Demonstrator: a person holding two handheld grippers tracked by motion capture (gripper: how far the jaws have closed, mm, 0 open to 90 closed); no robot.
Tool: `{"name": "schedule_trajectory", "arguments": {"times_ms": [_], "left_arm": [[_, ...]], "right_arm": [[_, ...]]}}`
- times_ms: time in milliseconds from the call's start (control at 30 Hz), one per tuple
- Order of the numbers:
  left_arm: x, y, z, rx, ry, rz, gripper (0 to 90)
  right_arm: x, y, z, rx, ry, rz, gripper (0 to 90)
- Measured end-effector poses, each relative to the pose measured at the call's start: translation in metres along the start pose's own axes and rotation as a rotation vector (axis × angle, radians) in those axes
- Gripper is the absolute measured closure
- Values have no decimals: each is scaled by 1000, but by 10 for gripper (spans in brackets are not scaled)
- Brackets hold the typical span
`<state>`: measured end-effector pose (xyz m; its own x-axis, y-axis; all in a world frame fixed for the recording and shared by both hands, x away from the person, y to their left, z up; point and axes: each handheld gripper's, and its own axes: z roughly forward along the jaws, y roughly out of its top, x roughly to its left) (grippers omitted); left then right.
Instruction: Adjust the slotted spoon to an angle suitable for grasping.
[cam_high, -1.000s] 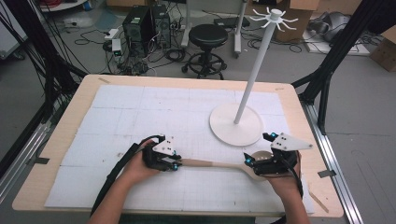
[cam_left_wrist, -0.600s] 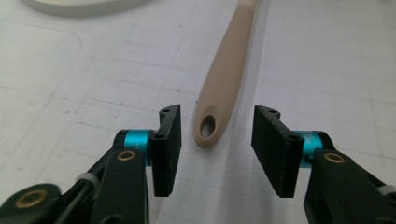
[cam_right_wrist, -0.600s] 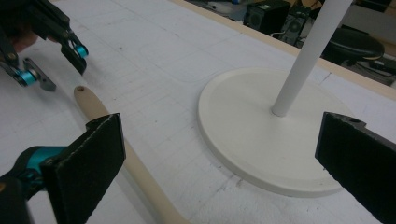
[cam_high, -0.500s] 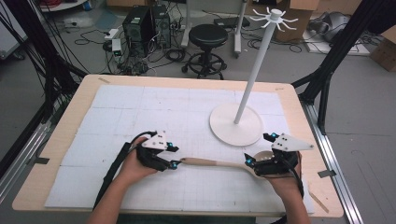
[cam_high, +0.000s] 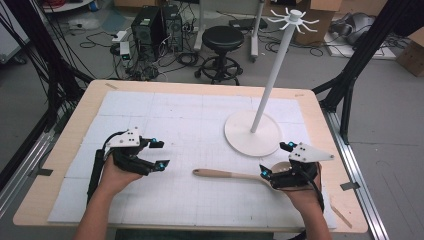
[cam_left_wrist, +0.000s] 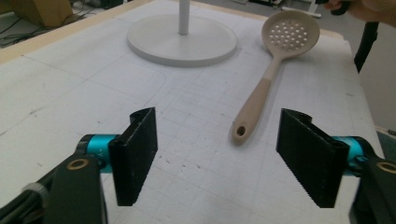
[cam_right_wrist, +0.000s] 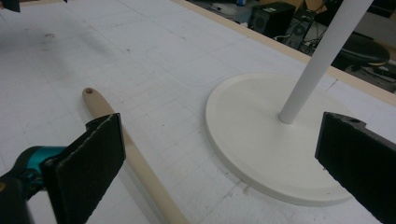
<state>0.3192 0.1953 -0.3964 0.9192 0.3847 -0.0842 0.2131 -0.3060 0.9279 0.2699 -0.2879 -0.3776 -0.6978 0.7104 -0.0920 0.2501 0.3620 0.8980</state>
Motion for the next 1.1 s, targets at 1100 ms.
{"name": "schedule_trajectory", "arguments": {"times_ms": [1100], "left_arm": [[-3, 12, -23, -94, 37, 21, 17]], "right_arm": [[1, 2, 0, -7, 24, 2, 2]]}}
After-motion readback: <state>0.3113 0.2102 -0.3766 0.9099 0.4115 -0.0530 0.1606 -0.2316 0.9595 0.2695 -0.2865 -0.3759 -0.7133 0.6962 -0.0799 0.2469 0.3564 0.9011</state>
